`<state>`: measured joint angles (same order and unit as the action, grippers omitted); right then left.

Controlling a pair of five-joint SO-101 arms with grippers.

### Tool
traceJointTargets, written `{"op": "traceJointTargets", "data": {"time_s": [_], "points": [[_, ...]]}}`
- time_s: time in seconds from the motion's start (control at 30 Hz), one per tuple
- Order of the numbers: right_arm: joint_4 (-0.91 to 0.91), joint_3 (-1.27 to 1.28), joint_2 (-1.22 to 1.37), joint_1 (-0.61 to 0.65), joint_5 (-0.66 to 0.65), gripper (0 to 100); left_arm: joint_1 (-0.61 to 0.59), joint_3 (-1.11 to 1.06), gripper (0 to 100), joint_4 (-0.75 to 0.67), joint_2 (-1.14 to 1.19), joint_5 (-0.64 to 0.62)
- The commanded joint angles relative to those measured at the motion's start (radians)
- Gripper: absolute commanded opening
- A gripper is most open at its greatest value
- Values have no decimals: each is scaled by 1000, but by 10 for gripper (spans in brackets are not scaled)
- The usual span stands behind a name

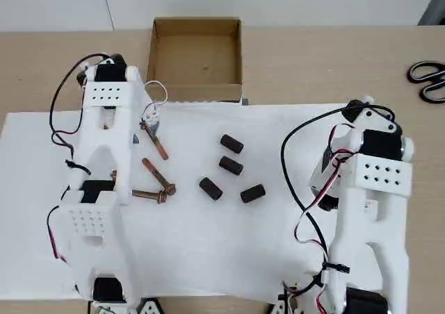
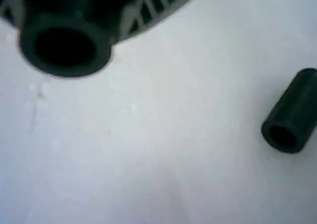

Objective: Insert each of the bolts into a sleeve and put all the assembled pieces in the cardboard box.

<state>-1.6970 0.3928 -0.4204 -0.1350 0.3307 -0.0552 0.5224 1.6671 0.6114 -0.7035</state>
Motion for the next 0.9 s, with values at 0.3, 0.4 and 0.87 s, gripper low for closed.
{"op": "traceJointTargets", "data": {"time_s": [0.3,0.4,0.87], "points": [[-4,-5,-31,-5,12,4,-2,143,122,-14,74,20],[-4,-5,-30,-5,12,4,-2,170,122,-12,109,20],[-4,-5,-28,-4,12,4,-2,297,119,-8,269,20]]}}
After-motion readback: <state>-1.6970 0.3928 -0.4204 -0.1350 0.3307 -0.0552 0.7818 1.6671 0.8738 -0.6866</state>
